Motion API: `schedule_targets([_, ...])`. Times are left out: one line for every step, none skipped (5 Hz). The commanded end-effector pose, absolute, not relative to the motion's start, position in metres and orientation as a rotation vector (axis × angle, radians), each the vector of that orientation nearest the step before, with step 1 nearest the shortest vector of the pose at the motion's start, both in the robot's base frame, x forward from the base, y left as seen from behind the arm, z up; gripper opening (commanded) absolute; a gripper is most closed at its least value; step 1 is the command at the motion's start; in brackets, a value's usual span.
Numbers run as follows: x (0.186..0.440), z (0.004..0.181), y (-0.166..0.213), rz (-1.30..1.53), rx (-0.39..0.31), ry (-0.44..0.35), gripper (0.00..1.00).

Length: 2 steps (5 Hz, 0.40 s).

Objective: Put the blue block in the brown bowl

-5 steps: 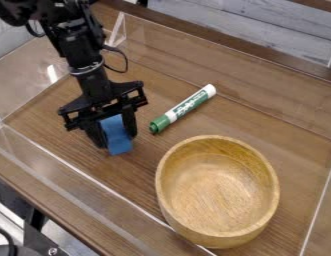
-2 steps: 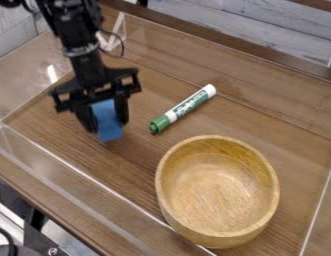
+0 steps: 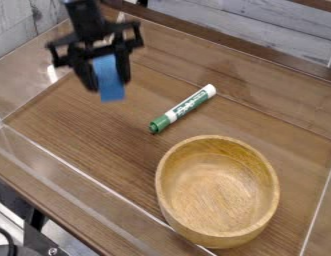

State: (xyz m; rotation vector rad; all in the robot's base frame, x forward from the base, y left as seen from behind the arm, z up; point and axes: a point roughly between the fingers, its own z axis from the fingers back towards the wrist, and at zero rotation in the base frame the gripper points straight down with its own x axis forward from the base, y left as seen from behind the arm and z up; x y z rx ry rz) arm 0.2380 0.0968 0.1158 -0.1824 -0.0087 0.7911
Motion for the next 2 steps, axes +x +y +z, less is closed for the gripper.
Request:
schedule_targets([0.254, 0.160, 0.112, 0.741, -0.203, -0.112, 0.00])
schedule_targets([0.267, 0.163, 0.129, 0.640, -0.209, -0.148, 0.00])
